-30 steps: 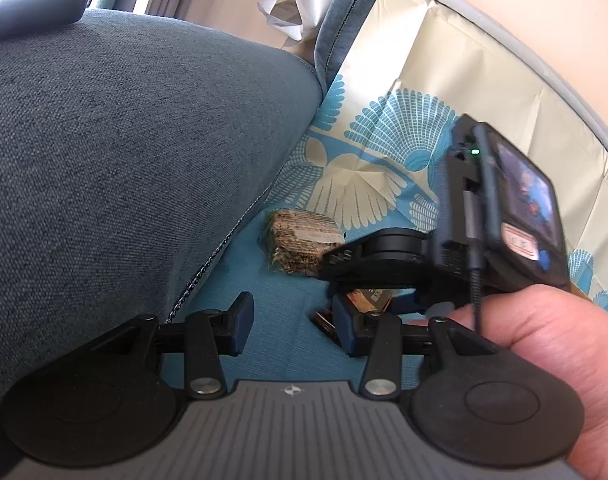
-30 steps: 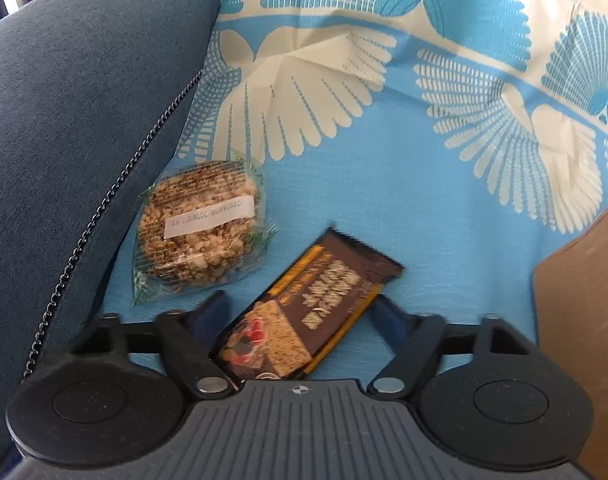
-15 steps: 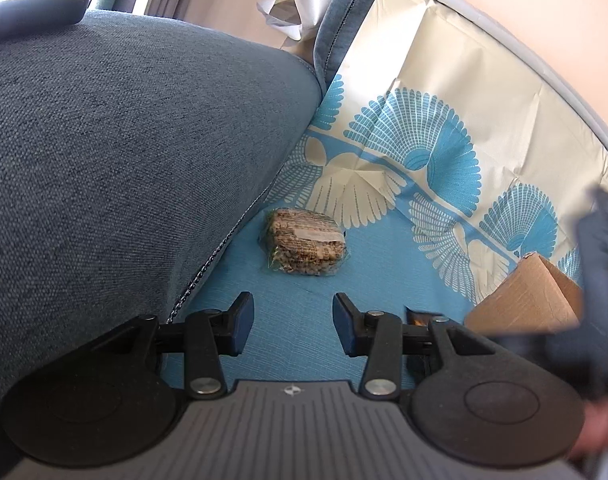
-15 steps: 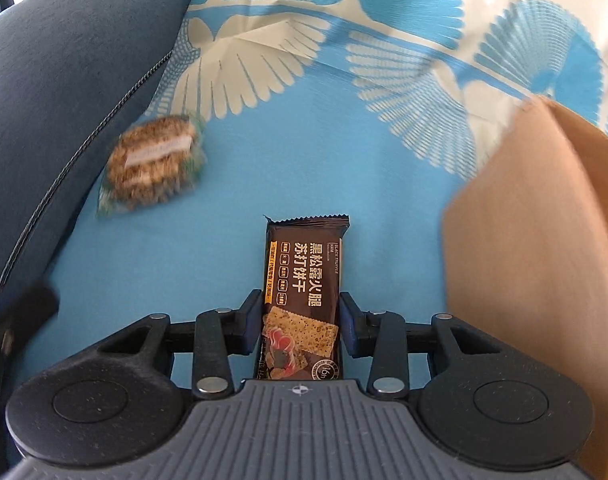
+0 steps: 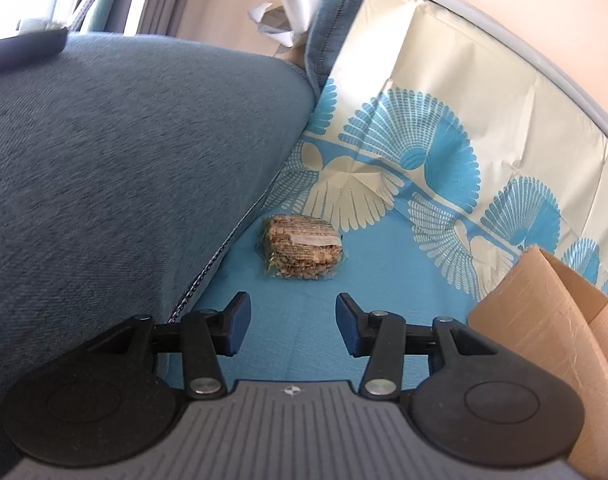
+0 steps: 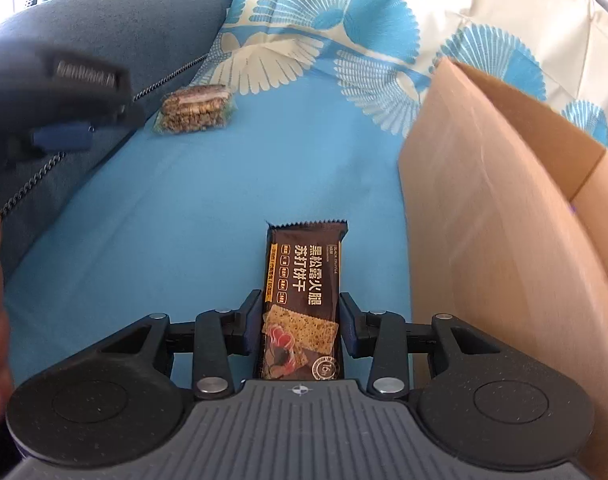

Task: Organize snacks
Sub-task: 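Grasp the clear nut cluster bag with the left gripper while the right holds the cracker bar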

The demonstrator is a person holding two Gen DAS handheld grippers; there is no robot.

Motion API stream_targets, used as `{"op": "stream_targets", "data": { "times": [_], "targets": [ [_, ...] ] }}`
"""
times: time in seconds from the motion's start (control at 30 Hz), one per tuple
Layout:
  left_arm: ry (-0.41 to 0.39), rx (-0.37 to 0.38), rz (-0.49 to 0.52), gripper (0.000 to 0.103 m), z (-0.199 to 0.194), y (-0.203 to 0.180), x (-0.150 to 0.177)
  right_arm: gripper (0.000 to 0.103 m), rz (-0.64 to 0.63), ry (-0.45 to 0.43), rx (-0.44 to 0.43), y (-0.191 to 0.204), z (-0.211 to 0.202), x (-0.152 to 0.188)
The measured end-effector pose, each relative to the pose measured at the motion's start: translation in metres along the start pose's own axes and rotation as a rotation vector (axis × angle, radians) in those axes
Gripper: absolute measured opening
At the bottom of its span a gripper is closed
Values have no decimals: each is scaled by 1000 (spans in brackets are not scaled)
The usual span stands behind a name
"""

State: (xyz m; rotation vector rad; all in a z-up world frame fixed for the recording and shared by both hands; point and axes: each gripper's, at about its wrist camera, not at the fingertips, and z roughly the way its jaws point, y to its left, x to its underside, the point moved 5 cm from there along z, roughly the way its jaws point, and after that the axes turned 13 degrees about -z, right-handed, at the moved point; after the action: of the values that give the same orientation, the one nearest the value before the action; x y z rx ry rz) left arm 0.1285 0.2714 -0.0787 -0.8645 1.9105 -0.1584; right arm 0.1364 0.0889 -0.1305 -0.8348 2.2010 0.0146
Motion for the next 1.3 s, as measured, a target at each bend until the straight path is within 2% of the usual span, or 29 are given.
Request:
{"op": "stream_targets", "data": {
  "times": [0.07, 0.1, 0.23, 0.3, 0.37, 0.47, 0.53, 0.67, 0.8, 1.13, 1.2, 1.23, 1.3],
  "targets": [
    [-8, 1, 37, 54, 2, -6, 2, 54, -13, -15, -8, 0, -2, 4],
    [-10, -1, 57, 55, 4, -9, 3, 55, -17, -26, -17, -1, -3, 5],
    [-8, -22, 105, 59, 20, -18, 8, 53, -9, -57, -45, -1, -6, 12],
    [-9, -36, 124, 63, 30, -22, 10, 48, -8, -75, -60, 0, -7, 13],
    [-22, -48, 129, 72, 42, -26, 9, 42, -3, -94, -69, -1, -10, 14],
    [-43, -48, 107, 87, 63, -32, 6, 41, -25, -114, -62, 1, -16, 16],
    [-33, -55, 103, 89, 80, -36, 6, 41, -31, -120, -66, 1, -20, 20],
    [-51, -130, 93, 102, 108, -41, 0, 41, -22, -123, -75, 0, -20, 19],
    [7, -206, 85, 102, 133, -40, -2, 41, 3, -115, -86, -1, -17, 17],
    [27, -231, 45, 102, 162, -43, -11, 41, 14, -122, -86, -1, -12, 16],
    [20, -236, 43, 96, 162, -43, -11, 41, 9, -128, -83, 0, -13, 18],
    [13, -243, 47, 87, 161, -43, -12, 41, 6, -130, -81, 1, -13, 19],
    [2, -244, 47, 86, 158, -41, -14, 41, 2, -133, -77, 2, -13, 19]
  ]
}}
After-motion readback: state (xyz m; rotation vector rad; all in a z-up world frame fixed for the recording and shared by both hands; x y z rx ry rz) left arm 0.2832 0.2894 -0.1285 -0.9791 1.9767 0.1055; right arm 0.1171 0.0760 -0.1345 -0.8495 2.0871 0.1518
